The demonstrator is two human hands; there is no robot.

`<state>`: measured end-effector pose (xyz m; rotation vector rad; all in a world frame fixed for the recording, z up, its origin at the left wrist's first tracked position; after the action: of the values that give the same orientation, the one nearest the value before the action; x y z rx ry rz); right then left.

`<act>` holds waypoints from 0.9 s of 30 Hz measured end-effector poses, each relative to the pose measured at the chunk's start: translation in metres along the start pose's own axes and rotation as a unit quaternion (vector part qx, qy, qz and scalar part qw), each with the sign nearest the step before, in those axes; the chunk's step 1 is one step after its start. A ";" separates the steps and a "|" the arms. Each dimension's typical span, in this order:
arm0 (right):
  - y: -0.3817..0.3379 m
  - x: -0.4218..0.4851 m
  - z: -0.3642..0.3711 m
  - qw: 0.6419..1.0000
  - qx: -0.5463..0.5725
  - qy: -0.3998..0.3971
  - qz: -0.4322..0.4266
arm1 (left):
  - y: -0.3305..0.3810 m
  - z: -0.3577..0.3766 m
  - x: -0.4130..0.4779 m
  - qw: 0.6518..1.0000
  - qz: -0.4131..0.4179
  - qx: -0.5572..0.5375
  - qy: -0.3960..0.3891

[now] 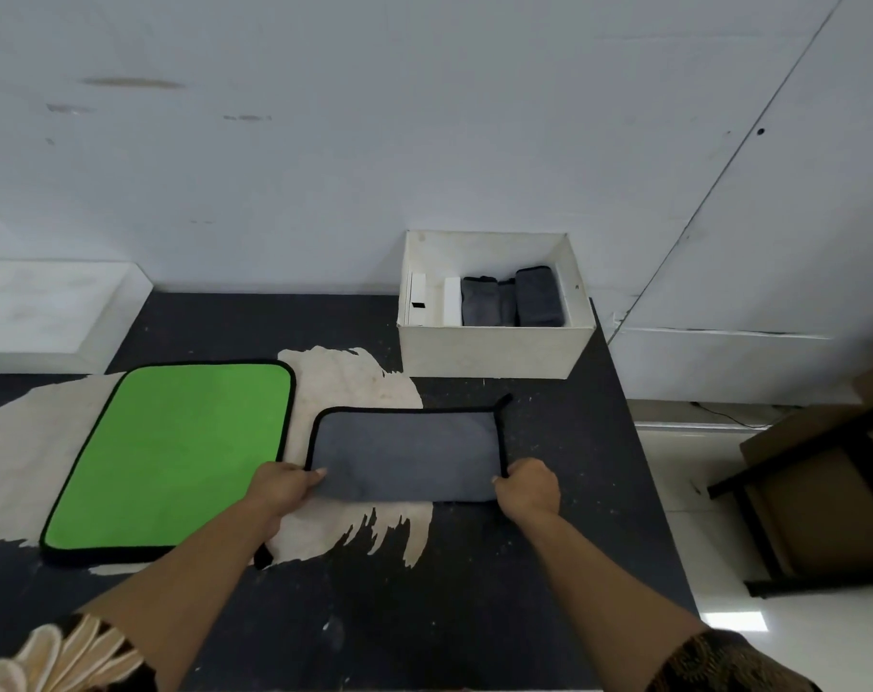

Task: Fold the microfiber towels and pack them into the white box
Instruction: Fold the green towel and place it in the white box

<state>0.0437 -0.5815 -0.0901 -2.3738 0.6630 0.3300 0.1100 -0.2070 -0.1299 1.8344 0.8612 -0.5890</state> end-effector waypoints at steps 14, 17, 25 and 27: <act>0.026 -0.015 -0.007 0.996 0.045 -0.002 0.071 | 0.012 -0.002 -0.007 0.984 0.073 0.156 0.045; 0.030 -0.022 0.001 0.994 0.080 -0.010 0.081 | 0.008 0.001 -0.009 0.983 0.080 0.164 0.010; 0.051 -0.053 0.015 0.968 0.207 0.007 0.144 | -0.005 -0.003 -0.017 0.979 0.090 0.184 -0.009; 0.054 -0.059 0.013 0.972 0.191 0.007 0.140 | -0.009 0.000 -0.021 0.976 0.093 0.196 -0.021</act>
<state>-0.0363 -0.5868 -0.1051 -1.9217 0.9763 0.2770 0.0901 -0.2109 -0.1203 2.2206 0.5610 -0.7109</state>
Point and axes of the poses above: each hand's wrist, its own x-axis towards the middle knuckle, its own z-axis out of the palm, y = z × x, the point moved 8 cm from there along x, towards the middle knuckle, and after that the axes turned 9 degrees about -z, right-handed, at the moved point
